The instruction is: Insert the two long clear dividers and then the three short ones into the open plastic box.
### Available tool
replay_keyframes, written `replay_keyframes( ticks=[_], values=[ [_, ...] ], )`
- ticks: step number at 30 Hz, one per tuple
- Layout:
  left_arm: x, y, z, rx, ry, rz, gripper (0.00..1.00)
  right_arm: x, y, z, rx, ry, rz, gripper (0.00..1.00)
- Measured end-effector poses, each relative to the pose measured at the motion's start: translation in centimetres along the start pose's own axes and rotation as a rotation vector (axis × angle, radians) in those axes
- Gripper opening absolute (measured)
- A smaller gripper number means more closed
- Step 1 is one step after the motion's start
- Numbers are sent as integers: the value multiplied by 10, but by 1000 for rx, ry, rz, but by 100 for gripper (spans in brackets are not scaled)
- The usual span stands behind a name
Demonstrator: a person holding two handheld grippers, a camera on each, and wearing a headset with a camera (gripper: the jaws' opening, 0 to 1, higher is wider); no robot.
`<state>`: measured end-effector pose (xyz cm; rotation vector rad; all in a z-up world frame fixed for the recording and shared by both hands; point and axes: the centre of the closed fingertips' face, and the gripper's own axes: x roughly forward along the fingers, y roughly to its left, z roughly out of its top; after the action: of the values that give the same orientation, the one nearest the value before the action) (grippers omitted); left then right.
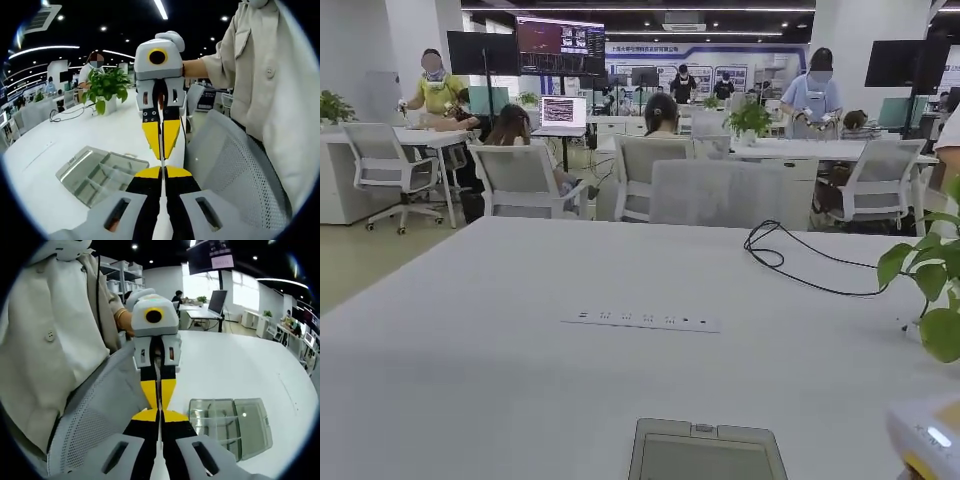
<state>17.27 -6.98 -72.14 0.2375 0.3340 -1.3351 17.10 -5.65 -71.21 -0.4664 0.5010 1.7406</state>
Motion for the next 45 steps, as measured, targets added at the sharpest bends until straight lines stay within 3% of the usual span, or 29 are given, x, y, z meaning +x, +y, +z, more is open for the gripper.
replay_keyframes(
  ticks=[6, 16, 19, 22, 26, 33, 37, 45],
  values=[
    [0, 3, 1, -14, -25, 20, 1, -1, -4, 0, -12, 26, -14, 2],
    [0, 10, 1, -59, -45, 62, 12, -3, -14, -1, -24, 88, -41, 2],
    [-2, 13, -1, -68, -49, 83, 15, -5, -19, -2, -17, 117, -53, 2],
    [-4, 16, -1, -114, -84, 100, 18, -7, -28, -4, -19, 148, -82, 2],
    [-6, 20, -3, -118, -87, 131, 25, -10, -39, -8, 12, 181, -116, 2],
    [-10, 31, -9, -149, -89, 195, 34, -16, -62, -25, 62, 299, -186, 2],
    [-11, 36, -11, -155, -86, 218, 44, -18, -70, -34, 41, 360, -193, 2],
    [-15, 43, -18, -187, -85, 259, 54, -15, -82, -48, 64, 438, -201, 2]
  ],
)
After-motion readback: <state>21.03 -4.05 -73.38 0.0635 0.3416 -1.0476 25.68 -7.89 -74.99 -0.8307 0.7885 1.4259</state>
